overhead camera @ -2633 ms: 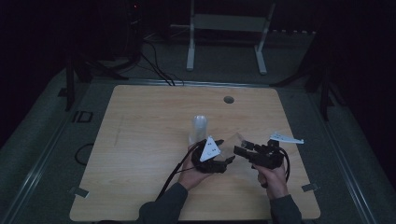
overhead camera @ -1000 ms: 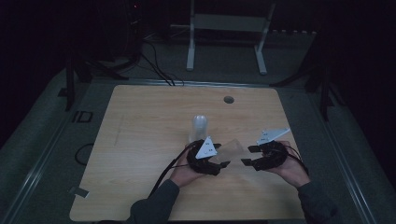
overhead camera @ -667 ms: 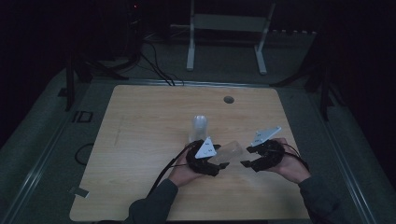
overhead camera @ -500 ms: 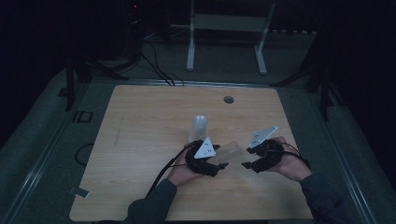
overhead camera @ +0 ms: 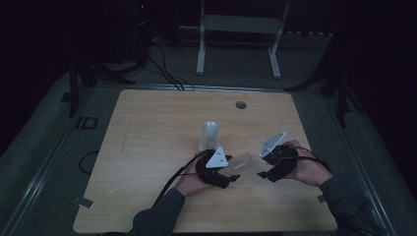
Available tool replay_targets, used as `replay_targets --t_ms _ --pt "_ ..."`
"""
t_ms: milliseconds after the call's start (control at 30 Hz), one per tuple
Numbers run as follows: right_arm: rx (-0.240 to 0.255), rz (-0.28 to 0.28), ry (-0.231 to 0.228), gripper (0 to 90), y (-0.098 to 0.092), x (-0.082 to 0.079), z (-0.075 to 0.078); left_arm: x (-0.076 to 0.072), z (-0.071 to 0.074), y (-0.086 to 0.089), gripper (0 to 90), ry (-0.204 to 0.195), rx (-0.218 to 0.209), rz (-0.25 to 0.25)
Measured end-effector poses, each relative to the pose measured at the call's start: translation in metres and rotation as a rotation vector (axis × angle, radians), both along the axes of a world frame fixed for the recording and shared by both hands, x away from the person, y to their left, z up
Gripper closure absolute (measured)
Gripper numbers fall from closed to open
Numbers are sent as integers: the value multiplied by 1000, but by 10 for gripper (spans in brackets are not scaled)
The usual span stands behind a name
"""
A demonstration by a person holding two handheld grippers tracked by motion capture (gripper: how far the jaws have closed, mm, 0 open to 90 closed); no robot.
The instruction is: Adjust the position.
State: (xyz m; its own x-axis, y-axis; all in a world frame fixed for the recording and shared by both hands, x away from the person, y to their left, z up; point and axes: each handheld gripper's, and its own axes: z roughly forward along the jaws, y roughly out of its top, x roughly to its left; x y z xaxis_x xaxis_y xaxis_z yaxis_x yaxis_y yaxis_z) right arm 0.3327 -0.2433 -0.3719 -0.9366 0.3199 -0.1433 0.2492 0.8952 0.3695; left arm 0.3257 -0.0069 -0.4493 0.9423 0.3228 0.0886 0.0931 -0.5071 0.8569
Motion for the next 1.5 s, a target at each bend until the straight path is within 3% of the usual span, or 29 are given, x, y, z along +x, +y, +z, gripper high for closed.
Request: replay_targets --t_ms 567,733,1500 --pt "-145 89 7 389 19 -3 13 0 0 -3 308 11 77 -64" --pt "-191 110 14 389 23 -3 13 1 3 -3 308 11 82 -75" --pt "-297 199 36 377 46 -9 13 -4 4 -9 308 5 169 -130"
